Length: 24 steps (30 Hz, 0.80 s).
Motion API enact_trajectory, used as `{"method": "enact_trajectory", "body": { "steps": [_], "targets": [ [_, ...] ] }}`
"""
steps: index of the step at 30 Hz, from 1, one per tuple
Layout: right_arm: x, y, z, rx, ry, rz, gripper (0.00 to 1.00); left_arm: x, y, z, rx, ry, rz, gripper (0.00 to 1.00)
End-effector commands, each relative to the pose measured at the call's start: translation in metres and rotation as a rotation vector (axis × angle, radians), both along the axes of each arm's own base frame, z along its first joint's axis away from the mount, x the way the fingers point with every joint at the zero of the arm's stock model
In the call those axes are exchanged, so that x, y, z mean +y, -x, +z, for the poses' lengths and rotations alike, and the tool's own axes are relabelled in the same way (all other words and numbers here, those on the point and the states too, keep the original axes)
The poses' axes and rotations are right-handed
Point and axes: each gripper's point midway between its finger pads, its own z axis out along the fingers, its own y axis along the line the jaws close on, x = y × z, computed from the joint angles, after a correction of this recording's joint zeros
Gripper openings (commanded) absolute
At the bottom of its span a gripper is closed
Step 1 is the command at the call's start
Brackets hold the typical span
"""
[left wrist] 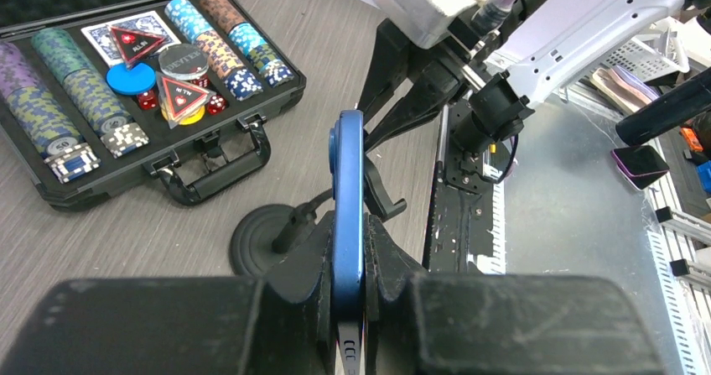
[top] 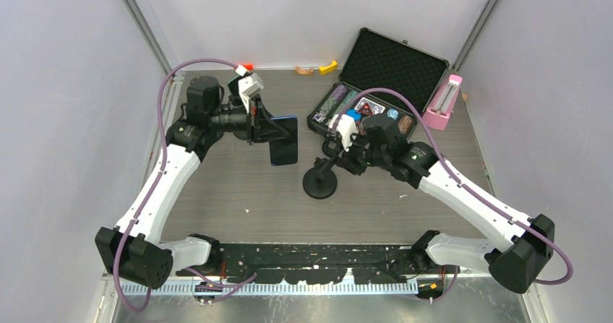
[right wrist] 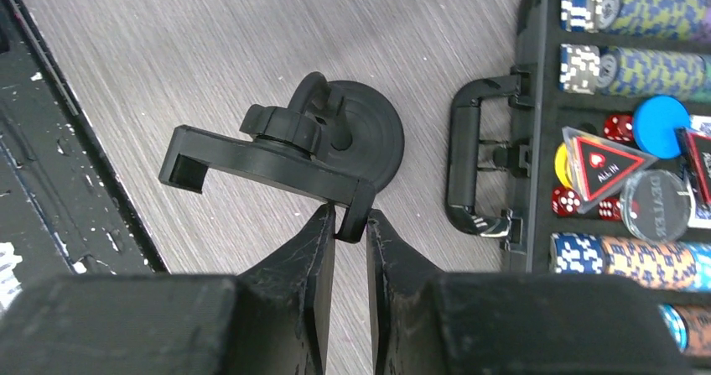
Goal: Place the phone on the phone stand
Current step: Install the phone on the phone stand.
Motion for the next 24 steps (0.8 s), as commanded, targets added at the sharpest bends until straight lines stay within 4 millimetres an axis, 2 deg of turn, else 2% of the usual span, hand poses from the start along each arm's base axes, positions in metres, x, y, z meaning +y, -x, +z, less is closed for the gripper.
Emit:
{"method": "enact_trajectory", "body": {
  "steps": [1,11,24],
  "targets": [
    [0.028,-0.009,0.032,-0.096,-0.133,0.090,0.00,0.000,0.014,0.020,-0.089,0.031,-0.039,0.00],
    [0.038,-0.016,0.019,-0.091,-0.166,0.095,0.00,-0.008,0.038,0.027,-0.109,0.069,-0.140,0.00],
    [0.041,-0.021,0.021,-0.104,-0.189,0.086,0.00,-0.043,0.066,0.021,-0.215,0.143,-0.356,0.00]
  ]
}}
